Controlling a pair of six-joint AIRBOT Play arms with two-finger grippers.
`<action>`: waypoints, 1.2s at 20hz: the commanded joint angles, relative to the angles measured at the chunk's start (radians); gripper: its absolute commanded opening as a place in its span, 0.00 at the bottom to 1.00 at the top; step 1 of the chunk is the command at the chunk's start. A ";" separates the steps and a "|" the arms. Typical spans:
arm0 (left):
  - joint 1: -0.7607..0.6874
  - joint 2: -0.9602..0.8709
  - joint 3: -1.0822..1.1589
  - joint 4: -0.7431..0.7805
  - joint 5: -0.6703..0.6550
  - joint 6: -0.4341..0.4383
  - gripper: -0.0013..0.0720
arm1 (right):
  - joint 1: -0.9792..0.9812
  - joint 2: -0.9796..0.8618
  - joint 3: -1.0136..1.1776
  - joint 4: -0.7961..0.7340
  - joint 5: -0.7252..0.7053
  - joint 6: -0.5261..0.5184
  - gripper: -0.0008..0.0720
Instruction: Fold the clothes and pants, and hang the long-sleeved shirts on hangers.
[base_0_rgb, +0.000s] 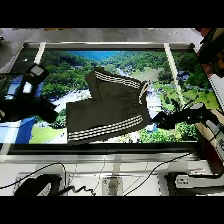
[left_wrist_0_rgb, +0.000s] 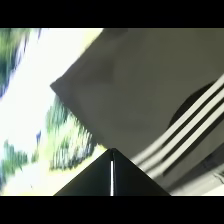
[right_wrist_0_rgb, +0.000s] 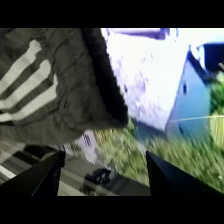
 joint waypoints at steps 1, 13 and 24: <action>0.252 0.002 -0.134 -0.132 -0.036 -0.012 0.03 | 0.000 -0.045 -0.002 0.051 -0.092 -0.005 0.77; 0.566 -0.023 -0.481 -0.280 -0.090 0.007 0.72 | 0.102 -0.106 0.098 -0.077 -0.006 -0.030 0.33; 0.568 -0.312 -0.502 -0.293 -0.040 0.001 0.69 | 0.102 -0.105 0.098 0.053 0.092 -0.259 0.05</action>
